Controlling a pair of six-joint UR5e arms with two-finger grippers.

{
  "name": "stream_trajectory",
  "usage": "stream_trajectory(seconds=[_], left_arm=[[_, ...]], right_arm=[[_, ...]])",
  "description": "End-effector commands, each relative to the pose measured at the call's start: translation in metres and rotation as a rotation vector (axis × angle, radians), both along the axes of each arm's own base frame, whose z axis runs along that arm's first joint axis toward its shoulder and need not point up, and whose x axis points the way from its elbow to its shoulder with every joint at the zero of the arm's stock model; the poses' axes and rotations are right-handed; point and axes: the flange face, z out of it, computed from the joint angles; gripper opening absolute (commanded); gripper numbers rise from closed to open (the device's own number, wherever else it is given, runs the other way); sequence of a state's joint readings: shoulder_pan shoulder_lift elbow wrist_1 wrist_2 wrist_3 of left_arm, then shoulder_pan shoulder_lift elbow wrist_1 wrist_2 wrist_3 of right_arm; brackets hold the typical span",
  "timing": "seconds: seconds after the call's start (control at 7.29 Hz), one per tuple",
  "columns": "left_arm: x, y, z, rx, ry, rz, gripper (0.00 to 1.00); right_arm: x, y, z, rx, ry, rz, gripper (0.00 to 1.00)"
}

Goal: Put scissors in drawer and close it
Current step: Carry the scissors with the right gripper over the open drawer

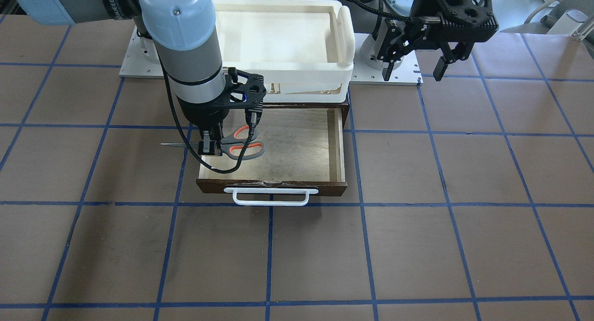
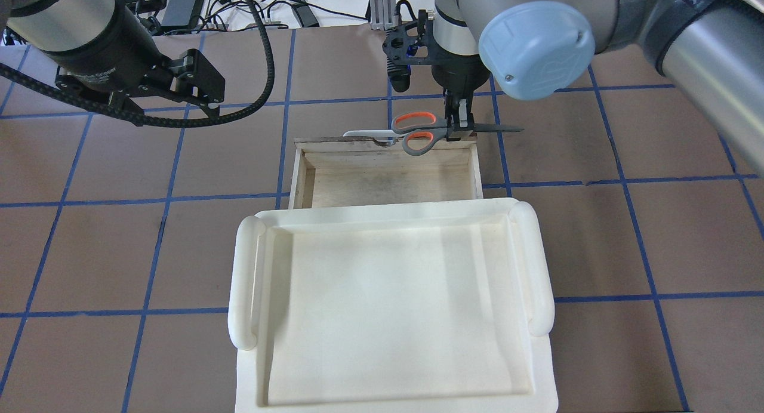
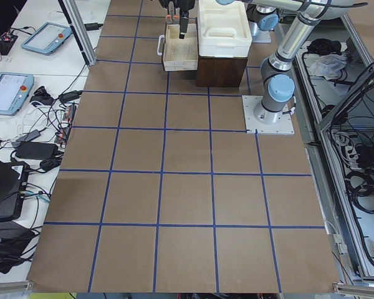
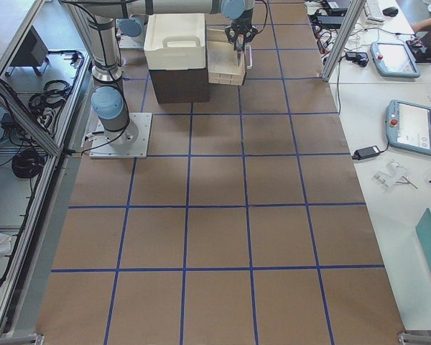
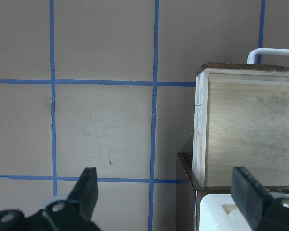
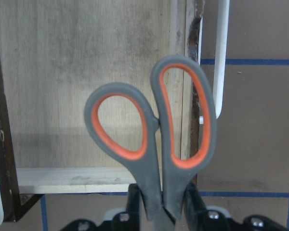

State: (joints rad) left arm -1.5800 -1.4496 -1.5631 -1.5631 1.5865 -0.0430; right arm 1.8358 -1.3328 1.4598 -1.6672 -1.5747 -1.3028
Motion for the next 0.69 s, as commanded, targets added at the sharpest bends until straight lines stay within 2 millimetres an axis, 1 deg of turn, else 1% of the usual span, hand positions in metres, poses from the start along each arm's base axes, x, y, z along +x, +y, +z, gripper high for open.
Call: stream_trajectory(seconds=[0.0, 0.27, 0.41, 0.55], left_arm=[[0.000, 0.000, 0.000, 0.000, 0.000, 0.000, 1.00], [0.000, 0.000, 0.000, 0.000, -0.001, -0.001, 1.00], [0.001, 0.000, 0.000, 0.002, -0.001, 0.000, 1.00], [0.000, 0.000, 0.000, 0.000, -0.001, -0.001, 1.00]], right_arm=[[0.031, 0.011, -0.012, 0.013, 0.005, -0.026, 0.00], [0.046, 0.014, -0.024, 0.030, 0.011, -0.011, 0.00], [0.051, 0.012, -0.032, 0.036, 0.011, -0.016, 0.00], [0.064, 0.014, -0.038, 0.032, -0.001, -0.031, 0.00]])
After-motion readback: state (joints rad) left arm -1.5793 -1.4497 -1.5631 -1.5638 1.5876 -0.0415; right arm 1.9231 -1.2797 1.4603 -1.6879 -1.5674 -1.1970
